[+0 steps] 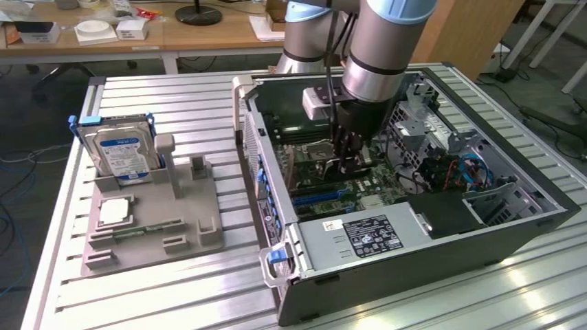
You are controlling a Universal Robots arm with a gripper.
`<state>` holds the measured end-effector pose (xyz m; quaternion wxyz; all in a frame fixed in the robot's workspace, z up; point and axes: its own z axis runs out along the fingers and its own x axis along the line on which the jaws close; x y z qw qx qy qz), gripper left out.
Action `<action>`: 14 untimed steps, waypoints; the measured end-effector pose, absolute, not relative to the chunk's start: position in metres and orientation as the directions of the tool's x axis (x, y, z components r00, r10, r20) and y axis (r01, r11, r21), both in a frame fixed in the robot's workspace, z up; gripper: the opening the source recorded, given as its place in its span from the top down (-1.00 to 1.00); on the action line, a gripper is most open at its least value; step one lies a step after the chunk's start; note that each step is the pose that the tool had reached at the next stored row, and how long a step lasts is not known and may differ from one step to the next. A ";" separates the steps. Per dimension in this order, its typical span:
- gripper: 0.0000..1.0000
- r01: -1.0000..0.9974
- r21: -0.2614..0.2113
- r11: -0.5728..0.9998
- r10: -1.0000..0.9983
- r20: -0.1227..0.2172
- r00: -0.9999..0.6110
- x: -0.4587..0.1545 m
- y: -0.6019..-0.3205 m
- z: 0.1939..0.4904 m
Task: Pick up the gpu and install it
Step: 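Insert the gpu into the slot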
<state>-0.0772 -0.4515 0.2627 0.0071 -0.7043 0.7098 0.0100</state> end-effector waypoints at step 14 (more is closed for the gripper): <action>0.46 -1.000 -0.007 0.008 -1.000 -0.024 -0.008 -0.084 -0.453 0.253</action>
